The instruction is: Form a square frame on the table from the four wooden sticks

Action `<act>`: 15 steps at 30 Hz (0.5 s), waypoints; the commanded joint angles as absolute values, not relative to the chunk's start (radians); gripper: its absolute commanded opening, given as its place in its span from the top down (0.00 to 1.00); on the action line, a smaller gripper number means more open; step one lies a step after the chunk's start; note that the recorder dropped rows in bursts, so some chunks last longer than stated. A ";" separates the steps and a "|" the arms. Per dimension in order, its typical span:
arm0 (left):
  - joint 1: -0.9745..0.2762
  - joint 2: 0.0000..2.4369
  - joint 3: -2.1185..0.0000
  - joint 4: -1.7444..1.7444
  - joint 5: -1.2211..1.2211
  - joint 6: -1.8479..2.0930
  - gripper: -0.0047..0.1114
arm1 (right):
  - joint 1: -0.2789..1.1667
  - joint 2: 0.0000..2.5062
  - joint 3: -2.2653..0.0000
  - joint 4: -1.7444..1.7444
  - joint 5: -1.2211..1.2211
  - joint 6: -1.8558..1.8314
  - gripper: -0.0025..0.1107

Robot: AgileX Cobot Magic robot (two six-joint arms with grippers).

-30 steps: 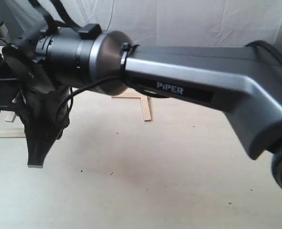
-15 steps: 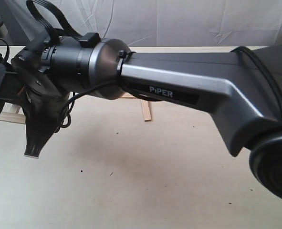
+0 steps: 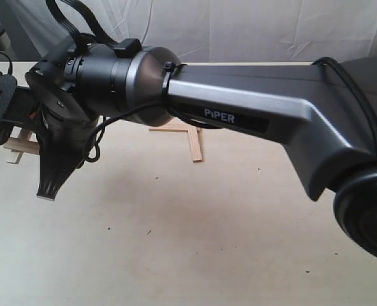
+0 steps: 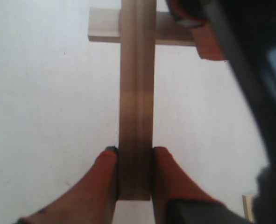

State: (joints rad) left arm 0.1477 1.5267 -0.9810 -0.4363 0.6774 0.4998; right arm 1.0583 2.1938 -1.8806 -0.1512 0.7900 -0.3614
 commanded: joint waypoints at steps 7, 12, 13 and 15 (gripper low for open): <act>0.137 1.518 -0.987 -0.416 0.668 0.448 0.96 | 1.071 2.153 -1.880 -0.156 0.837 -0.365 0.98; 0.136 1.518 -0.987 -0.369 0.660 0.393 0.96 | 1.073 2.169 -1.880 -0.156 0.823 -0.359 0.98; 0.136 1.518 -0.987 -0.369 0.658 0.392 0.96 | 1.073 2.174 -1.880 -0.156 0.818 -0.359 0.98; 0.136 1.518 -0.987 -0.369 0.656 0.392 0.96 | 1.073 2.183 -1.880 -0.156 0.805 -0.359 0.98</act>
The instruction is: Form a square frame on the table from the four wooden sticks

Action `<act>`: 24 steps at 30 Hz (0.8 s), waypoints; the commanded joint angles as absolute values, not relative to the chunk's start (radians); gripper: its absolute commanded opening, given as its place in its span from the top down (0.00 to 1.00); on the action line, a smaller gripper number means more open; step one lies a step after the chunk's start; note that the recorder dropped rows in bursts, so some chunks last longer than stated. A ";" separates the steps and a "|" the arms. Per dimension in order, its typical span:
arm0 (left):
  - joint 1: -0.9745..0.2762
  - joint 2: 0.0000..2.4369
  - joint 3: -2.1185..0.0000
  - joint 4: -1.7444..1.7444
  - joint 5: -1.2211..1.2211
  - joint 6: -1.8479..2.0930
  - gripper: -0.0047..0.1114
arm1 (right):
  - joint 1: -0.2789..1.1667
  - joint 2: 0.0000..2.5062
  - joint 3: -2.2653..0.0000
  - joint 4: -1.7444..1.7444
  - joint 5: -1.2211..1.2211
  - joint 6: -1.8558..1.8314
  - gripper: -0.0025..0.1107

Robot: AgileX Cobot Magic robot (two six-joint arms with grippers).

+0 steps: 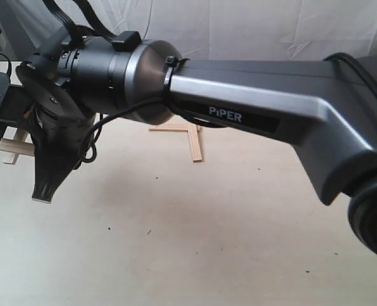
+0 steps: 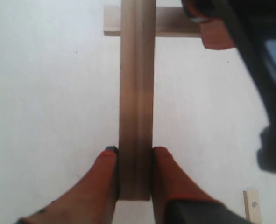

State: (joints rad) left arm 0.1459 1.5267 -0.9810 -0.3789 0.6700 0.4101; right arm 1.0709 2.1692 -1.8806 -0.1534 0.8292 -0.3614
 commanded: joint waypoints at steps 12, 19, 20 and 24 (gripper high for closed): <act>0.136 1.518 -0.987 -0.371 0.654 0.392 0.96 | 1.073 2.209 -1.880 -0.150 0.769 -0.359 0.98; 0.136 1.518 -0.987 -0.367 0.654 0.392 0.96 | 1.056 2.180 -1.880 -0.200 0.934 -0.333 0.98; 0.136 1.518 -0.987 -0.367 0.654 0.392 0.96 | 1.049 2.180 -1.880 -0.205 0.947 -0.315 0.98; 0.136 1.518 -0.987 -0.369 0.654 0.392 0.96 | 1.044 2.224 -1.880 -0.202 0.903 -0.313 0.98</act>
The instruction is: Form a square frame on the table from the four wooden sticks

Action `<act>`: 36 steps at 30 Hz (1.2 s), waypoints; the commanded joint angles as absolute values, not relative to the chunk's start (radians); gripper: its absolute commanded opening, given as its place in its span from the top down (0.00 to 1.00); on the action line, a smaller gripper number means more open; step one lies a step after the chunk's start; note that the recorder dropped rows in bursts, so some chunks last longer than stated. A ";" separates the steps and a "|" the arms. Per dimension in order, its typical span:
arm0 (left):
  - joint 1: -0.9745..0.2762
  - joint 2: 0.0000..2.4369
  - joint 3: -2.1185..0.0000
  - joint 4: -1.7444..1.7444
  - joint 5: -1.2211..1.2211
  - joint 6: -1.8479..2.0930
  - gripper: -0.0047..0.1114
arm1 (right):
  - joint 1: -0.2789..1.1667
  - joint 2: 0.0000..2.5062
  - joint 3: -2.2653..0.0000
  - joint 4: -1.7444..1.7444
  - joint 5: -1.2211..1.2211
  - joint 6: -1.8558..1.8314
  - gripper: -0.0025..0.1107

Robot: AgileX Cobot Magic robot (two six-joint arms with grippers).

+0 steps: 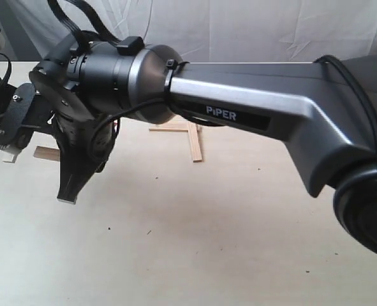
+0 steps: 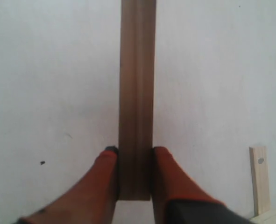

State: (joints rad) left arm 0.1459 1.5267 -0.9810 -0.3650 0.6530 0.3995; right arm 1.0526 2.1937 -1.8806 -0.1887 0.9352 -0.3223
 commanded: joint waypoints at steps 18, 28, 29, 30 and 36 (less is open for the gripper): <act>0.136 1.518 -0.987 -0.375 0.635 0.373 0.96 | 1.060 2.162 -1.880 -0.058 0.803 -0.292 0.98; 0.136 1.518 -0.987 -0.503 0.633 0.358 0.96 | 1.060 2.203 -1.878 -0.059 0.774 -0.227 0.98; 0.136 1.518 -0.987 -0.496 0.633 0.358 0.96 | 1.060 2.203 -1.878 -0.074 0.774 -0.227 0.98; 0.136 1.518 -0.987 -0.496 0.631 0.338 0.96 | 1.060 2.203 -1.878 -0.124 0.787 -0.227 0.98; 0.136 1.518 -0.987 -0.365 0.599 0.194 0.96 | 1.060 2.203 -1.878 -0.206 0.828 -0.216 0.98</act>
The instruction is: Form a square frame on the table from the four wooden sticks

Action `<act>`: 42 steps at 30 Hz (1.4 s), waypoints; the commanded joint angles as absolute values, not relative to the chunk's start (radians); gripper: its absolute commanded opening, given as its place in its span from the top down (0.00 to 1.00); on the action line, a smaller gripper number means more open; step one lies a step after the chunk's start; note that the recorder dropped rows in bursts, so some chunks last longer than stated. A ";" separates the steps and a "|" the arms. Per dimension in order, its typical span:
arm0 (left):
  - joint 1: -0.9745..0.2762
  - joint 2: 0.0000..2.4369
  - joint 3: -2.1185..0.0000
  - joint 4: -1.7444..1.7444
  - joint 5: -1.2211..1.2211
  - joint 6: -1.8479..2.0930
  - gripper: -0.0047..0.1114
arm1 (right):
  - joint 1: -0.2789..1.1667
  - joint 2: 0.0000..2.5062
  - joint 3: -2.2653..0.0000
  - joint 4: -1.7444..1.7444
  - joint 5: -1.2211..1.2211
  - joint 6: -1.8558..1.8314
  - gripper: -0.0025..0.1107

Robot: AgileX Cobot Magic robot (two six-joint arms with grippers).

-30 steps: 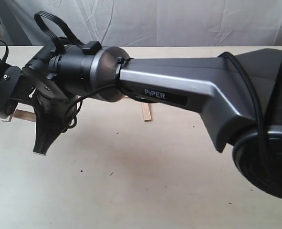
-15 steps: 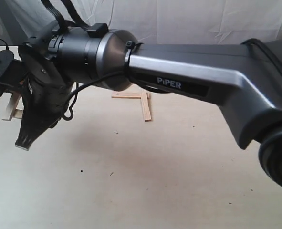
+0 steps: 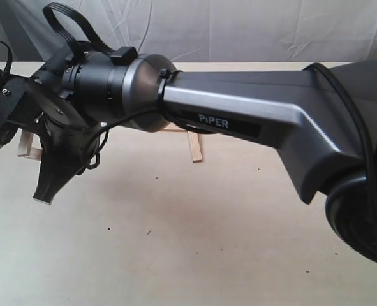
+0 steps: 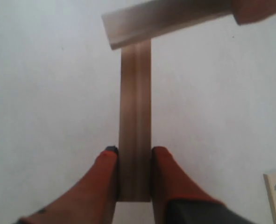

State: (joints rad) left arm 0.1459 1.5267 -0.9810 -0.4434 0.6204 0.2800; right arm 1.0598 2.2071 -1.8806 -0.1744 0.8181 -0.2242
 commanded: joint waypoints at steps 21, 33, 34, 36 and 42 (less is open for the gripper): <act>0.136 1.541 -0.987 -0.378 0.586 0.187 0.96 | 1.061 2.158 -1.878 -0.141 0.782 -0.211 0.98; 0.136 1.541 -0.987 -0.378 0.584 0.191 0.96 | 1.061 2.158 -1.878 -0.101 0.807 -0.314 0.98; 0.136 1.541 -0.987 -0.378 0.584 0.191 0.96 | 1.061 2.158 -1.878 -0.101 0.810 -0.314 0.98; 0.136 1.541 -0.987 -0.378 0.584 0.191 0.96 | 1.058 2.158 -1.878 -0.101 0.838 -0.314 0.98; 0.136 1.541 -0.987 -0.374 0.590 0.193 0.96 | 1.050 2.210 -1.873 -0.093 1.014 -0.314 0.98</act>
